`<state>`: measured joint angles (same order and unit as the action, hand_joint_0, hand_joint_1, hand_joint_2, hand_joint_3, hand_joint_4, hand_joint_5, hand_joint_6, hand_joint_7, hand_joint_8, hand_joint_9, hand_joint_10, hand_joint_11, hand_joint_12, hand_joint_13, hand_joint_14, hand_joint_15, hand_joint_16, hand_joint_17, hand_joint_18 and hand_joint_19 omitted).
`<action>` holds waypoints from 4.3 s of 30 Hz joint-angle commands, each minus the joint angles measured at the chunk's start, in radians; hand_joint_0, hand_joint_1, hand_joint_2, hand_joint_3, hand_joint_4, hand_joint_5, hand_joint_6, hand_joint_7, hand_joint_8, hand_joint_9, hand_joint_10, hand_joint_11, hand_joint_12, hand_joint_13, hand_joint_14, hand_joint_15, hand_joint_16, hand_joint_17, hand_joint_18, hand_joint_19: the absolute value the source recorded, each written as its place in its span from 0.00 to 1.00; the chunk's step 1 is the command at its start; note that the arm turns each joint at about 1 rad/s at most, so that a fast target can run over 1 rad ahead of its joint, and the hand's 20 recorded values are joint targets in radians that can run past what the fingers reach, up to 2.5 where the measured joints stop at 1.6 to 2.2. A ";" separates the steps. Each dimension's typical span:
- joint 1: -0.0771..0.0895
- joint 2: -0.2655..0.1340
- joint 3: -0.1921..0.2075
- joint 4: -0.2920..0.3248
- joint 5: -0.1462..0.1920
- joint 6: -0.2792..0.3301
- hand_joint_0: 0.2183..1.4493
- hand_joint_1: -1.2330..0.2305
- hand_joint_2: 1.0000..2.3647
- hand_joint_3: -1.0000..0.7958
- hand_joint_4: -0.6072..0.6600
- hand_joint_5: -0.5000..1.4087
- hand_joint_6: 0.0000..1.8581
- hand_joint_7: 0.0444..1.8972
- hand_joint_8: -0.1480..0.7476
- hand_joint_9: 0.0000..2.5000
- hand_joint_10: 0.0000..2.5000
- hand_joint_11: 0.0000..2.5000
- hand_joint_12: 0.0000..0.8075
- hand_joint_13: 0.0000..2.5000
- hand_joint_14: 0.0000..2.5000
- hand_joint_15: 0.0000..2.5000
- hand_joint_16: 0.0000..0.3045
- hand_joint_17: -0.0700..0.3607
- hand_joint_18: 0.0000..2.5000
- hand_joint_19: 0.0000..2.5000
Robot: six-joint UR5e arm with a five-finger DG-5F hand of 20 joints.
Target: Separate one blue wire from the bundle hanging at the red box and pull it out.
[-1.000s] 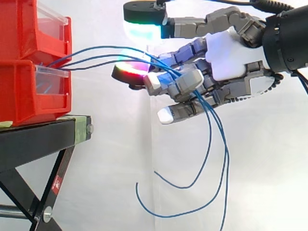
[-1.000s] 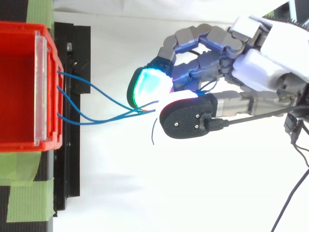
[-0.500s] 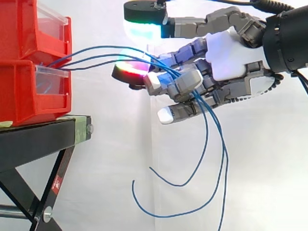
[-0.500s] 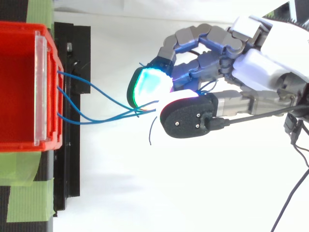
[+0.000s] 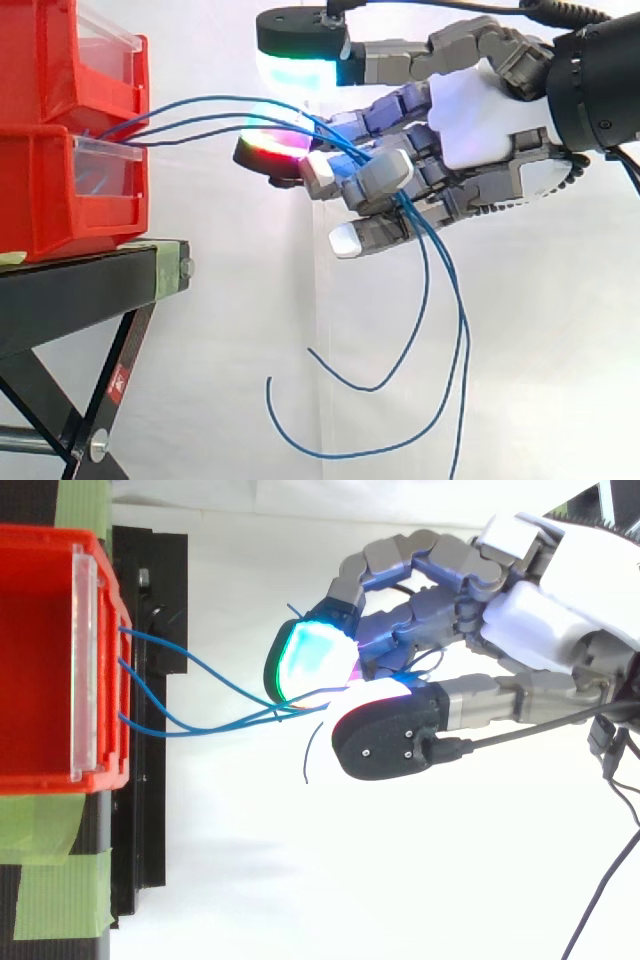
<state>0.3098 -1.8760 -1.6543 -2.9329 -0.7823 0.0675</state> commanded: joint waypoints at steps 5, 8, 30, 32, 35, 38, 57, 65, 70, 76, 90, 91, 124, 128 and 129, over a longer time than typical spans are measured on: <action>0.000 0.000 0.001 -0.002 0.000 0.000 0.32 0.23 0.01 0.36 0.61 0.14 0.49 0.45 0.51 0.32 0.00 0.57 0.52 0.29 0.40 0.59 0.18 0.46 0.27 0.27; 0.000 0.000 -0.001 -0.003 0.000 0.000 0.34 0.25 0.01 0.39 0.61 0.14 0.49 0.45 0.51 0.33 0.00 0.57 0.52 0.30 0.40 0.59 0.18 0.45 0.28 0.27; 0.000 0.000 0.001 -0.006 0.000 0.009 0.30 0.35 0.01 0.42 0.62 0.14 0.49 0.45 0.52 0.33 0.00 0.59 0.51 0.29 0.44 0.57 0.18 0.45 0.28 0.28; 0.000 0.000 0.001 -0.006 0.000 0.011 0.29 0.35 0.01 0.41 0.62 0.14 0.49 0.45 0.53 0.33 0.00 0.58 0.51 0.28 0.45 0.56 0.18 0.45 0.27 0.28; 0.000 0.000 -0.001 -0.006 0.000 0.011 0.28 0.34 0.01 0.40 0.63 0.14 0.49 0.45 0.53 0.33 0.00 0.59 0.52 0.28 0.46 0.56 0.18 0.45 0.27 0.28; 0.000 0.000 0.001 -0.006 0.000 0.011 0.27 0.33 0.01 0.38 0.63 0.14 0.49 0.45 0.53 0.33 0.00 0.59 0.53 0.28 0.46 0.56 0.19 0.46 0.27 0.28; 0.000 0.000 0.001 -0.006 0.000 0.011 0.27 0.24 0.01 0.35 0.63 0.14 0.49 0.45 0.53 0.32 0.00 0.58 0.53 0.28 0.44 0.57 0.19 0.46 0.27 0.27; 0.000 0.000 -0.001 -0.006 0.000 0.011 0.31 0.24 0.01 0.40 0.63 0.14 0.49 0.45 0.52 0.31 0.00 0.58 0.51 0.29 0.40 0.58 0.18 0.45 0.27 0.27; 0.000 0.000 0.001 -0.006 0.000 0.011 0.34 0.24 0.01 0.43 0.63 0.14 0.50 0.45 0.52 0.32 0.00 0.58 0.51 0.29 0.40 0.58 0.18 0.45 0.28 0.27; 0.000 0.000 0.001 -0.012 0.000 0.011 0.35 0.24 0.01 0.44 0.63 0.14 0.50 0.45 0.51 0.32 0.00 0.58 0.52 0.29 0.40 0.59 0.18 0.45 0.28 0.27; 0.000 0.000 0.001 -0.025 0.000 0.029 0.32 0.23 0.01 0.44 0.63 0.14 0.50 0.45 0.51 0.31 0.00 0.60 0.51 0.29 0.39 0.59 0.18 0.45 0.28 0.27; 0.000 0.001 0.001 -0.025 0.000 0.029 0.32 0.24 0.01 0.43 0.63 0.14 0.49 0.45 0.51 0.31 0.00 0.60 0.51 0.29 0.40 0.59 0.18 0.45 0.27 0.27; 0.000 0.000 -0.001 -0.025 0.000 0.034 0.34 0.20 0.01 0.37 0.63 0.14 0.50 0.45 0.51 0.31 0.00 0.60 0.51 0.29 0.39 0.58 0.18 0.45 0.28 0.26; 0.000 0.000 -0.001 -0.026 0.000 0.034 0.35 0.21 0.01 0.40 0.63 0.14 0.50 0.45 0.51 0.31 0.00 0.60 0.50 0.29 0.39 0.59 0.18 0.45 0.28 0.26; 0.000 0.000 0.001 -0.028 0.000 0.034 0.35 0.21 0.01 0.41 0.63 0.14 0.50 0.45 0.51 0.31 0.00 0.60 0.51 0.29 0.39 0.59 0.18 0.45 0.28 0.26</action>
<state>0.3095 -1.8761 -1.6542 -2.9580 -0.7823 0.1012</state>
